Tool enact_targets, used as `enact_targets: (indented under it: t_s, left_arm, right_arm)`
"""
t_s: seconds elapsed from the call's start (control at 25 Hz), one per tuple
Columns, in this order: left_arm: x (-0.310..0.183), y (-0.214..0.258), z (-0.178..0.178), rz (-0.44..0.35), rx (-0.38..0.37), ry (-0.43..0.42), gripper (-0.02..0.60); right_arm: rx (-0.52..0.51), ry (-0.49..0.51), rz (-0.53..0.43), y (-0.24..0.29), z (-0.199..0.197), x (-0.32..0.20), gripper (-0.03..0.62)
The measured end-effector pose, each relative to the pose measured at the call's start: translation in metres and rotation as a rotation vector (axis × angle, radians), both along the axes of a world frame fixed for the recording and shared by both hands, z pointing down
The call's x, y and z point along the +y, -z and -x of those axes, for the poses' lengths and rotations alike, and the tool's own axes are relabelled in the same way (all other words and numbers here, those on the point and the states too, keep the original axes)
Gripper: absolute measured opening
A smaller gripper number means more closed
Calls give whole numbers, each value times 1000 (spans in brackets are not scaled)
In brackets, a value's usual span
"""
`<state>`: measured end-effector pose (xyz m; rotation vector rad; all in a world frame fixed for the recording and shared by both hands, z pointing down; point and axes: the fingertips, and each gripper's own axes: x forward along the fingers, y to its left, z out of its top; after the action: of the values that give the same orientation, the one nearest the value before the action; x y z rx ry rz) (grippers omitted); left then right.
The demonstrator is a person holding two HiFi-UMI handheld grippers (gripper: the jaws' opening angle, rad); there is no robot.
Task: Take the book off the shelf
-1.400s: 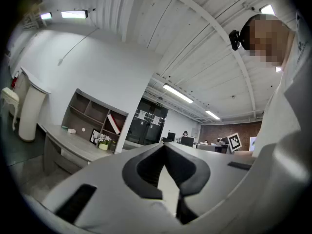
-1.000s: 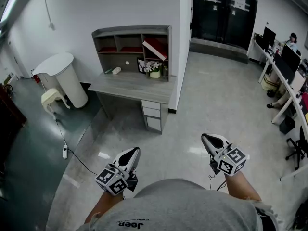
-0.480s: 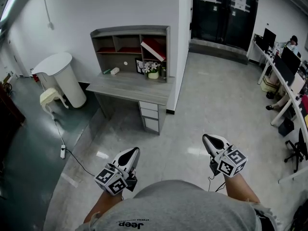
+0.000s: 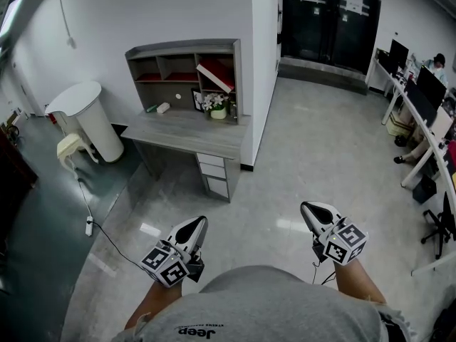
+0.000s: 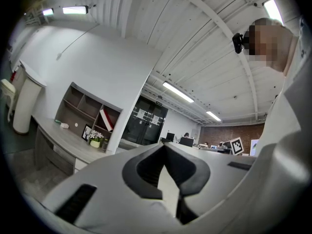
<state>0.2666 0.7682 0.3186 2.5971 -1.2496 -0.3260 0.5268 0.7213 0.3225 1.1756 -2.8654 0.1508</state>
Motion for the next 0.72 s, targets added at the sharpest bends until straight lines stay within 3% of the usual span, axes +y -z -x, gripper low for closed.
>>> enact_targets:
  t_s: [0.2,0.32,0.56,0.72]
  left_arm:
    - [-22,-10,-43,21,-5,-20,15]
    - [-40,-14,-49,34,-10,-28,15]
    - [-98,-34,-29,59,4,-45,15]
    - [-157,-45,6,53,11,-73,15]
  right_arm:
    - [-7,-20,17,-11,-44,-22,11]
    - [-8,-23,33,-19,-51,-39,11]
    - [0,-42,47,-38,-33,-89,11]
    - [25,-66,47,-46,2,-144,11]
